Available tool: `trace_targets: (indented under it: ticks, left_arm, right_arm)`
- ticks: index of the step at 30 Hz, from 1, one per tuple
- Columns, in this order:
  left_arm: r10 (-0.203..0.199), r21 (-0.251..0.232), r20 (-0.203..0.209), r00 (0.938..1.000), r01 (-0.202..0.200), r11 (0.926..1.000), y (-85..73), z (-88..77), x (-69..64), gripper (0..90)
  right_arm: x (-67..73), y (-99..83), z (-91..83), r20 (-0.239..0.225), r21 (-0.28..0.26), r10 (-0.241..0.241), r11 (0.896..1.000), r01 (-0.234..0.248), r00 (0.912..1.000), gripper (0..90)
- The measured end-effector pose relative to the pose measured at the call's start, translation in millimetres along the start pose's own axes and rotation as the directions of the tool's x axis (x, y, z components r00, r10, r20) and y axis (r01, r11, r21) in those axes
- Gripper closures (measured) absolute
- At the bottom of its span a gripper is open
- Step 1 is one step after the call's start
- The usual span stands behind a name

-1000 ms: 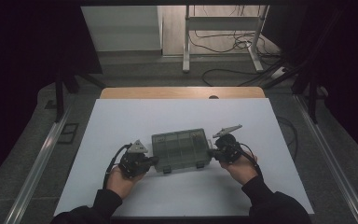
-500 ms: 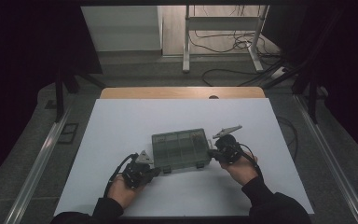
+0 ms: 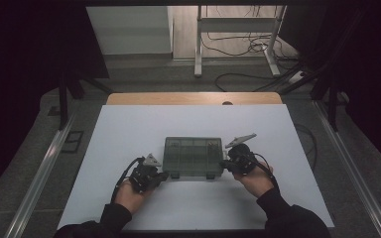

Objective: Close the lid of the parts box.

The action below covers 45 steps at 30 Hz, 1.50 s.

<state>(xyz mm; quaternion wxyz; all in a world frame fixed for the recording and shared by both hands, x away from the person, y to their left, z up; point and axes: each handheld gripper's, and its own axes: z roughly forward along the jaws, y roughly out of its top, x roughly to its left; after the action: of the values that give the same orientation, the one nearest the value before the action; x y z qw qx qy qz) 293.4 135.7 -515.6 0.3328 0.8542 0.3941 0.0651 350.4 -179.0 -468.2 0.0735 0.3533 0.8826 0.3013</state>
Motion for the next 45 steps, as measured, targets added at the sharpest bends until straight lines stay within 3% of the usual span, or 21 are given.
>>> trace_targets:
  ticks: [5,13,15,21,28,41,45]
  left_arm:
    - [0.009,-0.002,0.003,1.0000,-0.009,1.0000,-0.7,-5.6,-1.8,87.2]
    - [-0.025,-0.037,0.035,0.9991,0.026,0.9990,-2.6,-25.5,0.9,75.9]
    - [-0.016,-0.050,0.038,0.9992,0.018,0.9986,-2.1,-30.4,0.7,70.9]
    - [0.026,-0.072,0.016,0.9995,-0.024,0.9971,-1.9,-45.8,-3.5,56.9]
    - [0.041,-0.115,-0.011,0.9991,-0.042,0.9924,-10.9,-66.8,-5.7,50.5]
    - [0.017,-0.214,-0.081,0.9966,-0.034,0.9762,-36.7,-102.0,-4.7,25.3]
    - [0.006,-0.218,-0.107,0.9942,-0.029,0.9754,-47.1,-110.8,-2.3,17.0]
  right_arm:
    - [1.0,-0.9,-2.0,0.012,0.003,-0.005,1.000,0.005,0.9999,88.7]
    - [5.7,-7.0,-20.7,0.015,-0.070,-0.003,0.998,0.004,0.9999,72.2]
    - [7.5,-10.1,-25.6,0.011,-0.084,0.001,0.997,0.000,0.9999,68.2]
    - [10.9,-20.3,-41.4,0.018,-0.125,0.002,0.992,0.000,0.9998,57.8]
    - [12.6,-33.9,-63.2,0.043,-0.197,0.014,0.980,-0.005,0.9990,44.0]
    - [15.3,-68.7,-97.6,0.121,-0.291,0.027,0.957,0.010,0.9922,20.2]
    - [13.8,-80.2,-105.4,0.130,-0.310,0.034,0.951,0.008,0.9909,15.0]
